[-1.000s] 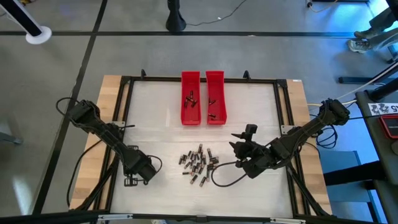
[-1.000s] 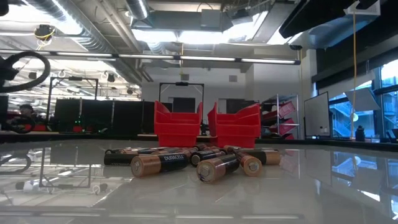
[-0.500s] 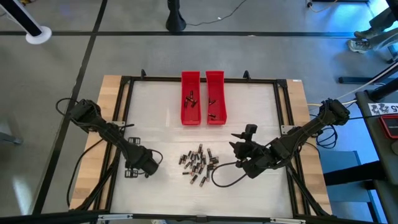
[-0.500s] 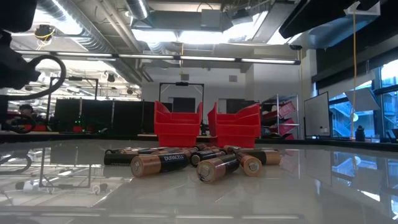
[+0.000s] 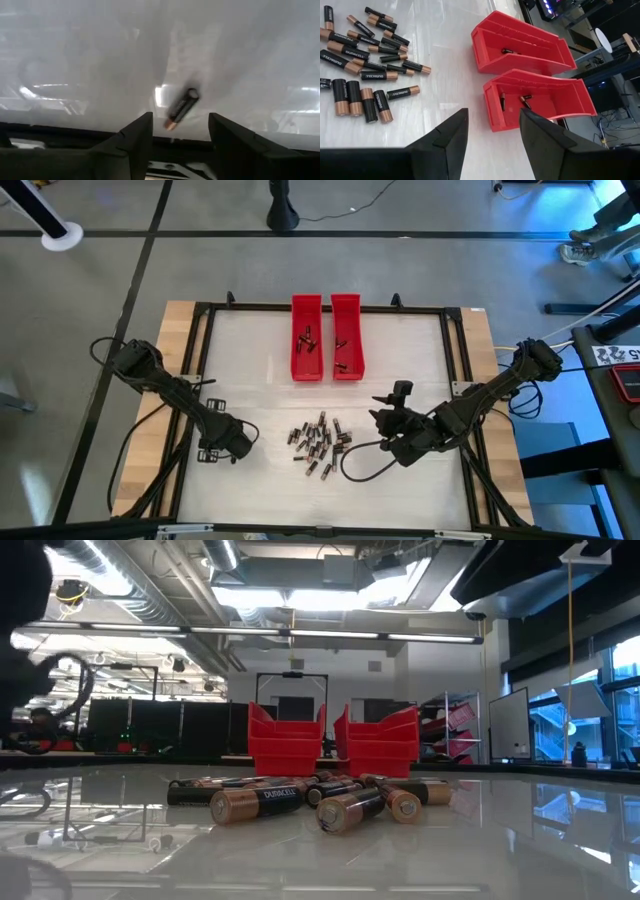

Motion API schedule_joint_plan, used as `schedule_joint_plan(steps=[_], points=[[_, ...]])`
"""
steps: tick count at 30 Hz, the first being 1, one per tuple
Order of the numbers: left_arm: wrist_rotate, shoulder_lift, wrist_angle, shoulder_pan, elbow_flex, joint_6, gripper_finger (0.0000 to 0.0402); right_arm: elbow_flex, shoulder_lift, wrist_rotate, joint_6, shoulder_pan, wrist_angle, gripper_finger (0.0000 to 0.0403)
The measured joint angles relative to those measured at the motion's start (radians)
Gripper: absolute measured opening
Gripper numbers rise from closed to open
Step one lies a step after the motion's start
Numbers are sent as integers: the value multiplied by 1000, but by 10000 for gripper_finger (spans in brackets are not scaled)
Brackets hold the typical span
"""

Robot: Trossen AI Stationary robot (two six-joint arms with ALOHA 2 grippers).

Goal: Sort batteries
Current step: Put the small black battery into the right red bin

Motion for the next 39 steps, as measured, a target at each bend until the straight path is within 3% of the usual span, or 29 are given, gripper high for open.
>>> schedule_joint_plan(steps=[8, 22, 33, 39], points=[[45, -2, 92, 1, -94, 56, 170, 0, 0, 0, 0, 0, -1, 177], [71, -2, 116, 1, -94, 86, 14, 0, 0, 0, 0, 0, -1, 177], [-44, -47, 95, 0, 38, 82, 13, 0, 0, 0, 0, 0, 0, 177], [-190, -114, 107, 19, 119, 34, 13, 0, 0, 0, 0, 0, 0, 177]])
